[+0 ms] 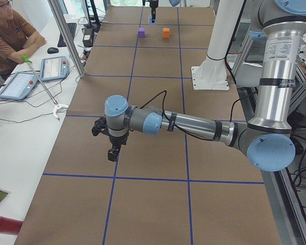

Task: Place blue block between orange and purple blocks
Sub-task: 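Carry the cube with the right gripper toward the purple and orange cubes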

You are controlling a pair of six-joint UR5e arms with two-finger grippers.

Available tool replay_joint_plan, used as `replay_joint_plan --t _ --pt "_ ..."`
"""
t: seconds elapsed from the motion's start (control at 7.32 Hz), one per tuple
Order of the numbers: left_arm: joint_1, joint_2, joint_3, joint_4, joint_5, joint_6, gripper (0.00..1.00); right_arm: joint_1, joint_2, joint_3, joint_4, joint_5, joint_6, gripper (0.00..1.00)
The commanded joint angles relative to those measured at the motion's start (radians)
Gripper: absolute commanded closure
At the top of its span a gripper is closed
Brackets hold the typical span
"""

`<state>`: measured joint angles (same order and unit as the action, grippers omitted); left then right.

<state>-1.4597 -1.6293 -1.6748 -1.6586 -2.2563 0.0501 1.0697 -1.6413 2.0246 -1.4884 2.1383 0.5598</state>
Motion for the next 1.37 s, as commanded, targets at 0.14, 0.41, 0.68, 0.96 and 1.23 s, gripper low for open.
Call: replay_joint_plan --t 0.14,0.41,0.68,0.96,1.23 --pt "0.002 0.016 0.06 0.0 0.003 -0.001 0.0 0.018 0.053 -0.126 0.01 0.014 -0.028 1.0" --pt "0.002 0.019 0.063 -0.001 0.003 0.004 0.0 0.0 0.073 -0.191 0.01 0.015 -0.023 1.0" --pt "0.002 0.019 0.063 -0.001 0.003 0.005 0.0 -0.042 0.072 -0.21 0.008 0.018 -0.014 1.0" --pt "0.002 0.02 0.063 -0.001 0.003 0.005 0.0 -0.074 0.074 -0.237 0.01 0.019 0.002 1.0" --pt "0.002 0.02 0.063 -0.001 0.003 0.007 0.0 -0.085 0.075 -0.271 0.01 0.019 0.0 1.0"
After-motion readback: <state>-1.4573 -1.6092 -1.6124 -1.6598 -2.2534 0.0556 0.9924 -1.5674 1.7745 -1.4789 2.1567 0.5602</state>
